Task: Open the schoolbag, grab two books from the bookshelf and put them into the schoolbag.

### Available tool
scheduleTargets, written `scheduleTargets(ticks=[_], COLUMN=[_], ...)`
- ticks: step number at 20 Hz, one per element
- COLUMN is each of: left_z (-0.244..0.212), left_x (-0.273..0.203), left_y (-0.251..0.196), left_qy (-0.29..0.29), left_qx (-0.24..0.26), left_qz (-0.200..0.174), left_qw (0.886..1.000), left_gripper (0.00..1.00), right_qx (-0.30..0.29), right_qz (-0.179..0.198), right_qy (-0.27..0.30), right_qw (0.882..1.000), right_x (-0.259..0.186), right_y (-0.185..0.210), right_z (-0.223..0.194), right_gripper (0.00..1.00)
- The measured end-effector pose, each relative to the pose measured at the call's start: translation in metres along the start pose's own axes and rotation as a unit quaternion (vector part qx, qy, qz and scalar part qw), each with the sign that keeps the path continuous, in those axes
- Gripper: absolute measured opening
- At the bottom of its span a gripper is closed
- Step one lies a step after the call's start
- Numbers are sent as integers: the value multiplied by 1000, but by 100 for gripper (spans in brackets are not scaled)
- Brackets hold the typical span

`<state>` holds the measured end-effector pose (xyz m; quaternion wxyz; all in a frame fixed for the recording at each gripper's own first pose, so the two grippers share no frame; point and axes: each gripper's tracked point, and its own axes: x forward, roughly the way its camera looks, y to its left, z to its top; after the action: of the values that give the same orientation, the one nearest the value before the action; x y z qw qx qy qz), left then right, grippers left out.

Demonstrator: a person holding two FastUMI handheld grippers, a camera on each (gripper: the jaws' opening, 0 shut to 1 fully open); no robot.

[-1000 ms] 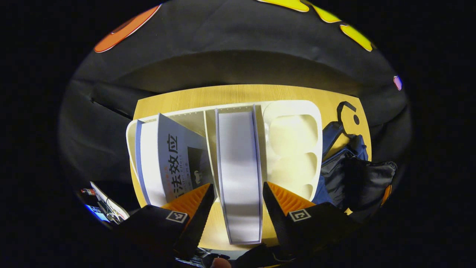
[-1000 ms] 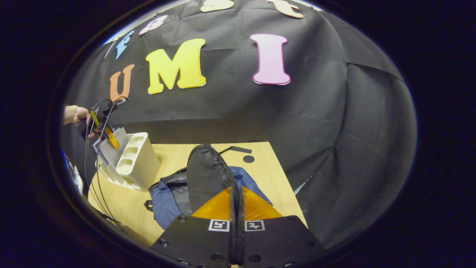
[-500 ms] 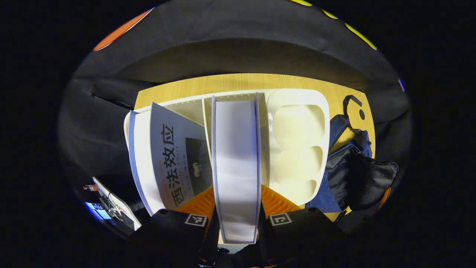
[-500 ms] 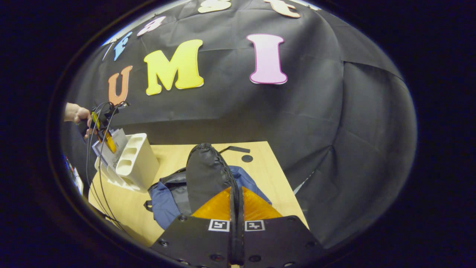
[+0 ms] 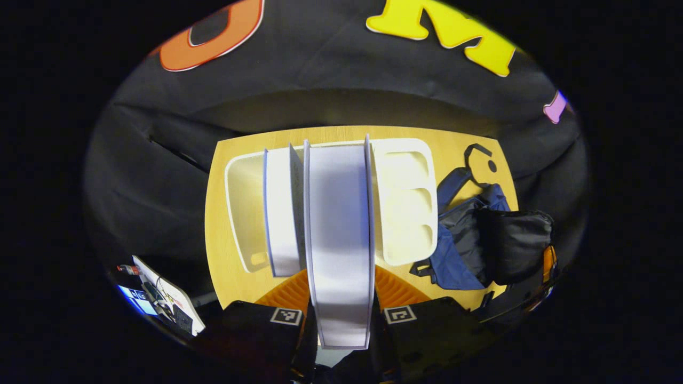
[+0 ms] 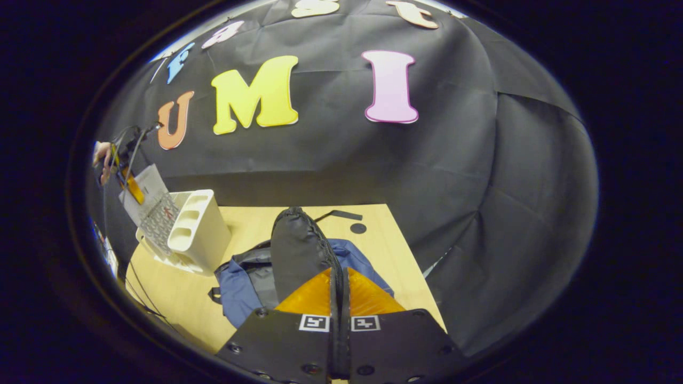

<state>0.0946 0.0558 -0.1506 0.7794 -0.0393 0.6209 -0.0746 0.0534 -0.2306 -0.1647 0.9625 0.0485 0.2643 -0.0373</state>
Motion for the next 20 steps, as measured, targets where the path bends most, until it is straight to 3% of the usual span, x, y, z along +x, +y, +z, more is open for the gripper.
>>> scheduleTargets(ticks=[4, 7, 9, 12, 16, 20], left_z=[-28, -55, -67, -80, -96, -121], left_x=[-54, -82, -94, -99, -91, -61], left_y=[-8, -28, -49, -77, -116, -160], left_qy=[-43, -60, -73, -85, -123, -121], left_qx=[-58, -92, -132, -193, -179, -163], left_qz=[-65, -138, -205, -302, -367, -396], left_qw=[995, 984, 967, 930, 904, 895], left_gripper=[39, 41, 41, 41, 41, 40], right_qx=[-1, 0, 3, 4, -22, -25], right_qz=[-9, -17, -21, -26, -31, -36], right_qy=[1, 1, 1, 5, 2, 3], right_qw=[1000, 1000, 1000, 1000, 999, 999], right_x=[-4, -10, -14, -17, -26, -28], right_y=[4, 6, 8, 13, 22, 25], right_z=[-2, -1, -1, -4, -3, -3], right_gripper=[0, 0, 0, 0, 0, 0])
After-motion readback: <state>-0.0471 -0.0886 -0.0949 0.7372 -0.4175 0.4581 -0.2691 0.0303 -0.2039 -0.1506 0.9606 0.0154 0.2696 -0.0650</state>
